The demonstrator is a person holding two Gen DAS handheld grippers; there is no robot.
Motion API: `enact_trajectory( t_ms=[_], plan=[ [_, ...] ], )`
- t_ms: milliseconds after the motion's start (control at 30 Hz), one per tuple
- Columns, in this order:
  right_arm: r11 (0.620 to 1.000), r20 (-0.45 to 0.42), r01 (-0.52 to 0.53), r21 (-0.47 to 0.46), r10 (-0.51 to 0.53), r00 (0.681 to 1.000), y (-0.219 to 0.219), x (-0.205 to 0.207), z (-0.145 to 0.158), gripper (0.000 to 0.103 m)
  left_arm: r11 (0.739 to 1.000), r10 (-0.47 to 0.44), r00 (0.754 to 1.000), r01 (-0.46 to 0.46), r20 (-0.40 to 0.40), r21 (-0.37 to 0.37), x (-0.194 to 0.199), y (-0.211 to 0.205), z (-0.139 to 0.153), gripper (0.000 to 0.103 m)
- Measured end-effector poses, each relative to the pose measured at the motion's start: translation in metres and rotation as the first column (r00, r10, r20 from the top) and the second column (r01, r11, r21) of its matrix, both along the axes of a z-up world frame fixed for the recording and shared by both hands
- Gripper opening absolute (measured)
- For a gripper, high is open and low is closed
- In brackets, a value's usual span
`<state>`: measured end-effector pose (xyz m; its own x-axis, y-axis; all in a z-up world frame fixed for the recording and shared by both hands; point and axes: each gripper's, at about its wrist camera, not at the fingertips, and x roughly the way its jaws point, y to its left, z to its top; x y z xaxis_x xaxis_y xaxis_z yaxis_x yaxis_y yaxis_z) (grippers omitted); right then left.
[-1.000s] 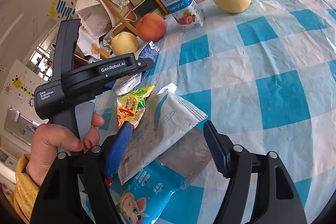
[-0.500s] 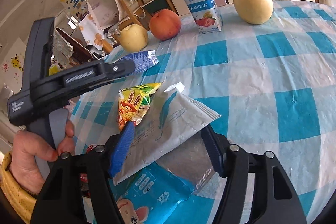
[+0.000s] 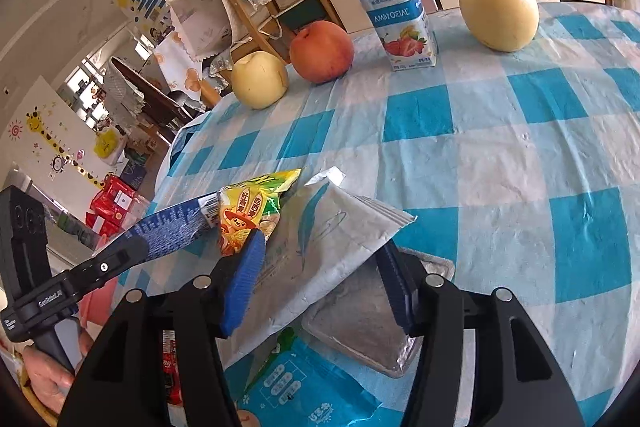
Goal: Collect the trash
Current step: 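Lift the white carton with the left tool while the right tool grasps the grey feather-print pouch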
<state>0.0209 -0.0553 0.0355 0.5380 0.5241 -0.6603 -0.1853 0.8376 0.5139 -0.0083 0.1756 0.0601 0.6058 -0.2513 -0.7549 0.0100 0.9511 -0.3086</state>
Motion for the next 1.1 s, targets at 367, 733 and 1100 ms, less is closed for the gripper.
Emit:
enact_trajectory(
  t_ms=[367,733,1100],
  plan=[
    [0.988,0.157,0.026,-0.149,-0.002,0.988,0.011,-0.008,0.029,0.021,0.998,0.007,0.999,-0.005,0.04,-0.065,-0.018,0.025,-0.008,0.066],
    [0.974,0.286,0.087,-0.211,-0.024,0.958,0.001,-0.028,0.074,0.009,0.995,-0.01,0.998,0.016,0.066,-0.099,-0.023,0.038,-0.006,0.066],
    [0.959,0.37,0.131,-0.251,-0.03,0.928,0.0,-0.051,0.112,0.004,0.992,-0.032,0.994,0.045,0.109,-0.122,-0.033,0.043,0.004,0.066]
  ],
)
